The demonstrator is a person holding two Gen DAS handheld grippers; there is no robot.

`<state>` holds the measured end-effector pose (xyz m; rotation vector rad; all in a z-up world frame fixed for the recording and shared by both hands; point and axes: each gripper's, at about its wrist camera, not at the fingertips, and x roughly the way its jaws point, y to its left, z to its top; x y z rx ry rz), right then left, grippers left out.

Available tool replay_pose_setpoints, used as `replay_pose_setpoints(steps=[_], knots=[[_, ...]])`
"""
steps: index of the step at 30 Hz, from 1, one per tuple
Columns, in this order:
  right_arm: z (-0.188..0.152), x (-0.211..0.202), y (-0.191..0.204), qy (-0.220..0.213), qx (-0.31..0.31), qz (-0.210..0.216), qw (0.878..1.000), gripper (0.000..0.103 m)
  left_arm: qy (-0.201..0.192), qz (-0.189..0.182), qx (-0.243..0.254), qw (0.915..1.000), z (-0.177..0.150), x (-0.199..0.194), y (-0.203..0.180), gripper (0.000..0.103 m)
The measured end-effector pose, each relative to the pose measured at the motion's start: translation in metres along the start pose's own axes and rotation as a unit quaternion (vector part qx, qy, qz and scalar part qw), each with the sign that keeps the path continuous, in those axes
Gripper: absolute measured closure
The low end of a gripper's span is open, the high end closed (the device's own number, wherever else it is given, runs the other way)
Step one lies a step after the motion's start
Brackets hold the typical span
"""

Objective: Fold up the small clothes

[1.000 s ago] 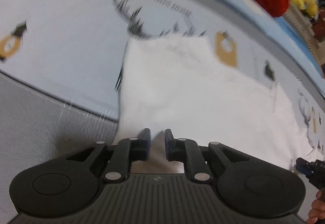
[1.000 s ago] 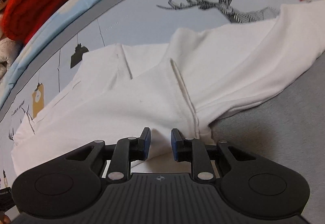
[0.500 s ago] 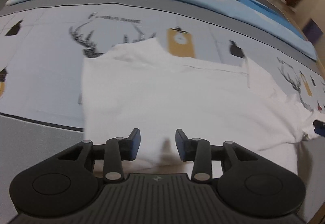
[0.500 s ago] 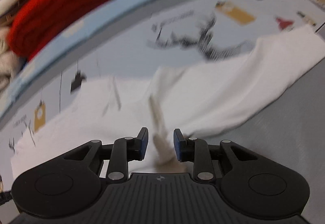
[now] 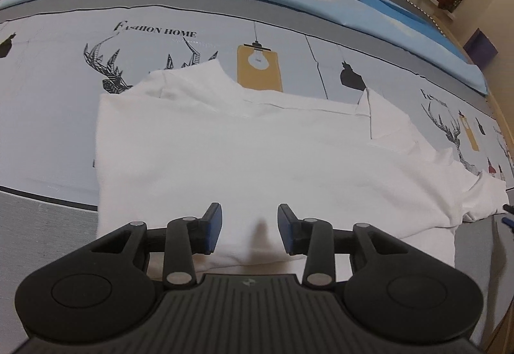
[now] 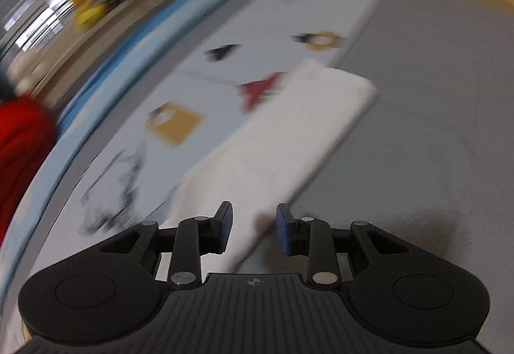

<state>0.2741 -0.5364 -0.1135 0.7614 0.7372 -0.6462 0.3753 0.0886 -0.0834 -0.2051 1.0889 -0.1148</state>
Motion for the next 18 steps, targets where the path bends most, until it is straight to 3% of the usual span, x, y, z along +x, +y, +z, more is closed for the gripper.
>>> replay_pose_setpoints(steps=[8, 18], knots=[[0.012, 0.043, -0.049, -0.001, 0.106, 0.025, 0.994, 0.072, -0.003, -0.007, -0.010, 0.9999, 0.002, 0.006, -0.003, 0.061], [0.016, 0.051, -0.047, -0.031, 0.120, 0.021, 0.992, 0.072, -0.002, -0.007, -0.016, 0.9998, 0.003, 0.005, 0.001, 0.061]])
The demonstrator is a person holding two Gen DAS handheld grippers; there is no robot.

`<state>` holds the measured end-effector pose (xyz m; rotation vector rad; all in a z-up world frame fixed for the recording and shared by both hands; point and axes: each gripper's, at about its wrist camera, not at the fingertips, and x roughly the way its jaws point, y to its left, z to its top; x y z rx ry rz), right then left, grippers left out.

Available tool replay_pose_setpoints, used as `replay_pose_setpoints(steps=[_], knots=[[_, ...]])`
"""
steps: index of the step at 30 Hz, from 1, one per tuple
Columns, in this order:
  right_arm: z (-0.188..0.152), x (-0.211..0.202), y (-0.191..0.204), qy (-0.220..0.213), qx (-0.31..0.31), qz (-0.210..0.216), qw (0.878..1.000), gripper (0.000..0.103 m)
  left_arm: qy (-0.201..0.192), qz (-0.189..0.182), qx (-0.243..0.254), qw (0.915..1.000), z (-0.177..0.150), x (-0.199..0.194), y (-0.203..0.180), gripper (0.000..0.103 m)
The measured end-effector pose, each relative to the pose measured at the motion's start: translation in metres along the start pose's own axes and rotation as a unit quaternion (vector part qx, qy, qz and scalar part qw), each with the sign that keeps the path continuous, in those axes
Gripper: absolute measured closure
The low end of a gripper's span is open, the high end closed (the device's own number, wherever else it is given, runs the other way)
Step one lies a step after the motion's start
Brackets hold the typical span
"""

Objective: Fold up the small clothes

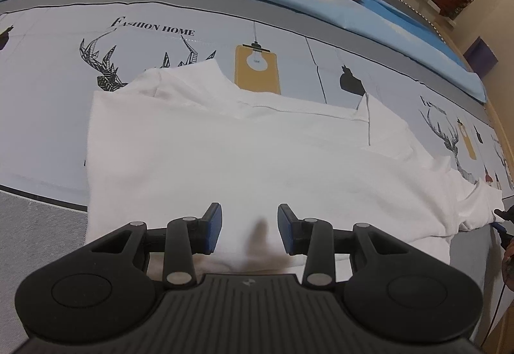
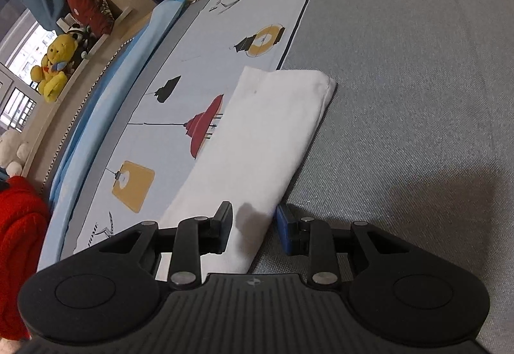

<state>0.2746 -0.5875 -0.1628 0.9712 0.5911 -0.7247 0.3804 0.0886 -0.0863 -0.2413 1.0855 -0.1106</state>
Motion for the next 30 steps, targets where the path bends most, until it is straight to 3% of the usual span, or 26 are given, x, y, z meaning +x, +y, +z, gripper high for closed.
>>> replay_pose_setpoints(steps=[1, 4, 7, 11, 14, 16, 19, 23, 27, 29, 30], knots=[[0.000, 0.000, 0.001, -0.002, -0.004, -0.002, 1.000, 0.073, 0.000, 0.000, -0.001, 1.0000, 0.000, -0.001, 0.001, 0.061], [-0.001, -0.001, 0.003, -0.008, -0.012, -0.011, 1.000, 0.098, -0.004, -0.001, -0.003, 1.0000, 0.002, -0.007, 0.004, 0.061], [-0.002, -0.003, 0.005, -0.022, -0.017, -0.015, 1.000, 0.099, -0.011, 0.001, -0.009, 0.9999, 0.003, -0.017, 0.013, 0.061], [-0.010, -0.017, 0.033, -0.068, -0.068, -0.038, 0.995, 0.100, -0.020, 0.010, -0.031, 0.9993, 0.000, -0.031, 0.031, 0.061], [-0.021, -0.033, 0.072, -0.106, -0.139, -0.067, 0.982, 0.100, -0.029, 0.015, -0.052, 0.9981, -0.002, -0.044, 0.047, 0.061], [-0.035, -0.049, 0.107, -0.132, -0.202, -0.063, 0.968, 0.101, -0.036, 0.019, -0.068, 0.9969, -0.002, -0.053, 0.058, 0.061], [-0.074, -0.090, 0.170, -0.166, -0.312, 0.005, 0.935, 0.101, -0.048, 0.019, -0.097, 0.9939, -0.002, -0.066, 0.074, 0.061], [-0.163, -0.162, 0.242, -0.145, -0.430, 0.170, 0.875, 0.101, -0.064, 0.020, -0.138, 0.9882, 0.002, -0.081, 0.096, 0.061], [-0.262, -0.210, 0.280, -0.024, -0.499, 0.313, 0.808, 0.100, -0.075, 0.018, -0.159, 0.9842, 0.006, -0.089, 0.110, 0.061], [-0.314, -0.210, 0.284, 0.095, -0.533, 0.342, 0.768, 0.099, -0.074, 0.016, -0.165, 0.9833, 0.008, -0.088, 0.113, 0.061], [-0.336, -0.207, 0.281, 0.141, -0.545, 0.338, 0.754, 0.099, -0.072, 0.015, -0.167, 0.9832, 0.008, -0.087, 0.114, 0.061]])
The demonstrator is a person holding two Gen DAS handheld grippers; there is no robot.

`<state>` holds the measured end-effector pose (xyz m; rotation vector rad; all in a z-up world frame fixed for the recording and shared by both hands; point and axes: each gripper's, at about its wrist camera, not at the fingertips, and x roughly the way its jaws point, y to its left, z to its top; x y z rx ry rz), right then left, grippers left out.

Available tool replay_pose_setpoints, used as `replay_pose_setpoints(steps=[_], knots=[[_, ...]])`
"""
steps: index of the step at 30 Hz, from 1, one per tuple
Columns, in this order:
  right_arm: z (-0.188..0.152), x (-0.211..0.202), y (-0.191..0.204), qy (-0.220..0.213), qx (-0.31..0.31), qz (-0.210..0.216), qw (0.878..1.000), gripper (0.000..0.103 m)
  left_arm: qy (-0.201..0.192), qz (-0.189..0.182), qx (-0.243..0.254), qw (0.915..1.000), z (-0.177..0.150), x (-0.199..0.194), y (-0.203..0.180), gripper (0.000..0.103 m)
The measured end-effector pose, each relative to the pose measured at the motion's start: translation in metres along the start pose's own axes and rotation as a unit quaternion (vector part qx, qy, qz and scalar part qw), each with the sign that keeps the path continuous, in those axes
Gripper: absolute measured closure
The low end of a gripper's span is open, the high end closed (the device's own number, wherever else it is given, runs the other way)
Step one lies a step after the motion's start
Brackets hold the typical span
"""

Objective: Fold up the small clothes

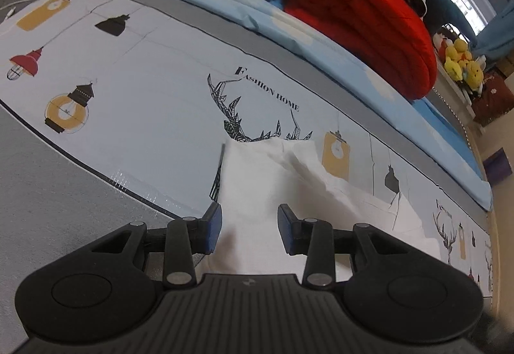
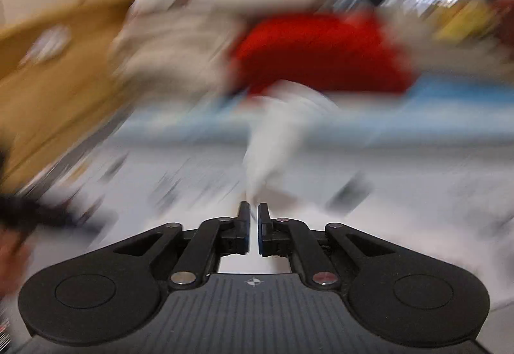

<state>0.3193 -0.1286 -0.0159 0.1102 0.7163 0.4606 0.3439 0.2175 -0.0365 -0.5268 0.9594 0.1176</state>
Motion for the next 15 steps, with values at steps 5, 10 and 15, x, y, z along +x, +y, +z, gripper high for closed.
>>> replay_pose_setpoints(steps=[5, 10, 15], knots=[[-0.033, 0.023, 0.009, 0.119, 0.058, -0.006, 0.991, 0.079, 0.012, -0.004, -0.016, 0.9998, -0.001, 0.012, 0.006, 0.061], [-0.025, 0.014, -0.038, 0.069, 0.144, -0.039, 0.986, 0.074, 0.028, -0.002, -0.028, 0.9992, -0.006, 0.038, 0.004, 0.062], [-0.041, 0.018, -0.078, 0.075, 0.220, -0.088, 0.969, 0.074, 0.043, -0.010, -0.028, 0.9986, -0.002, 0.067, -0.008, 0.062]])
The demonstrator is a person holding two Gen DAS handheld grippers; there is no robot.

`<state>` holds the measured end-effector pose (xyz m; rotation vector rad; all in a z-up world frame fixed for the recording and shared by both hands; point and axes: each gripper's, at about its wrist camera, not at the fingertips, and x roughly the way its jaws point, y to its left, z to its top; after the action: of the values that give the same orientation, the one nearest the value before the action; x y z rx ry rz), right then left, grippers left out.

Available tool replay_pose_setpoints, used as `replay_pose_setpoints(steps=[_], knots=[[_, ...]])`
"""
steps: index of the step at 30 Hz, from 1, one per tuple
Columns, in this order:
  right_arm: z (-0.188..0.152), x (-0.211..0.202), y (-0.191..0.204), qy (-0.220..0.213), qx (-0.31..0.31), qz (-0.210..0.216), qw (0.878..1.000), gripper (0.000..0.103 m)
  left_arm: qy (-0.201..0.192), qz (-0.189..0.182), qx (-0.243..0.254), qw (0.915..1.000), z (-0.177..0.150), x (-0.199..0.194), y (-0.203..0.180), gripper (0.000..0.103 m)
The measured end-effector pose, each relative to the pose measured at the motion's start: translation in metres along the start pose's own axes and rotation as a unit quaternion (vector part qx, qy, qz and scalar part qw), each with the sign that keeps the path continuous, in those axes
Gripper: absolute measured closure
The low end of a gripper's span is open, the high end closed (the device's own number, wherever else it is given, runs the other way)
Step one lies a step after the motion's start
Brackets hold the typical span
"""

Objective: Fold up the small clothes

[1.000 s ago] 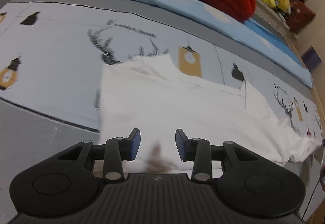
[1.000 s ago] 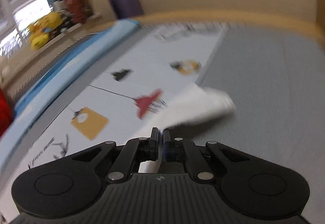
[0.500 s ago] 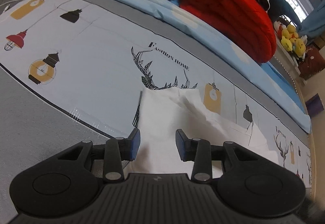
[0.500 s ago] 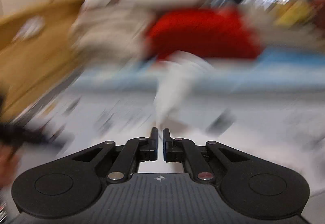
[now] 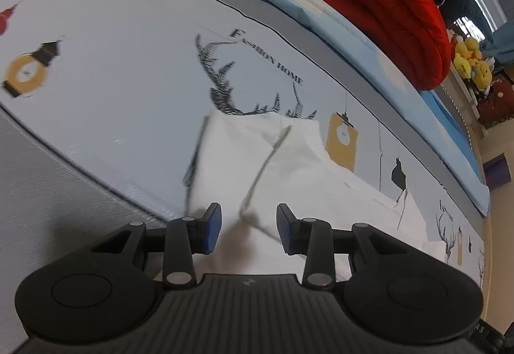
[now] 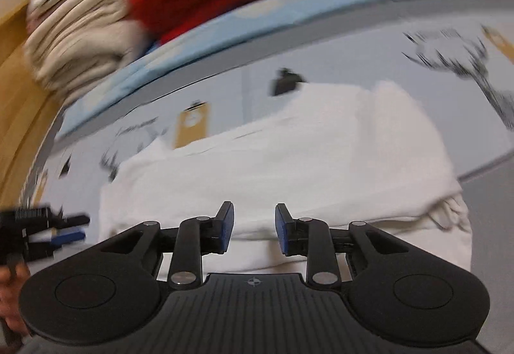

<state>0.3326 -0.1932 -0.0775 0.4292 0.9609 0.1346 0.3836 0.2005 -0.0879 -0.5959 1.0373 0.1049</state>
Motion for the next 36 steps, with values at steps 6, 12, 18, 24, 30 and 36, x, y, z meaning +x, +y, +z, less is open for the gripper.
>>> replay_pose_setpoints(steps=[6, 12, 18, 24, 30, 36], knots=[[0.018, 0.024, -0.047, 0.022, 0.107, -0.033, 0.994, 0.074, 0.015, 0.023, 0.000, 0.9996, 0.001, 0.032, -0.005, 0.062], [0.031, 0.026, -0.072, 0.013, 0.152, -0.055, 0.987, 0.074, 0.002, 0.052, 0.037, 0.9980, 0.002, 0.039, -0.020, 0.096], [0.038, 0.007, -0.084, -0.015, 0.174, -0.050, 0.983, 0.074, -0.062, 0.034, 0.071, 0.9950, -0.005, -0.020, -0.042, 0.098], [0.033, -0.005, -0.082, -0.026, 0.180, -0.030, 0.983, 0.071, -0.070, 0.091, 0.051, 0.9921, -0.023, -0.053, -0.020, 0.096], [0.006, 0.010, -0.102, 0.044, 0.211, -0.104, 0.971, 0.071, -0.080, 0.114, 0.025, 0.9900, -0.012, -0.052, 0.002, 0.093], [0.004, -0.008, -0.108, 0.019, 0.243, -0.127, 0.961, 0.064, -0.047, 0.080, 0.001, 0.9957, -0.007, -0.034, 0.007, 0.091]])
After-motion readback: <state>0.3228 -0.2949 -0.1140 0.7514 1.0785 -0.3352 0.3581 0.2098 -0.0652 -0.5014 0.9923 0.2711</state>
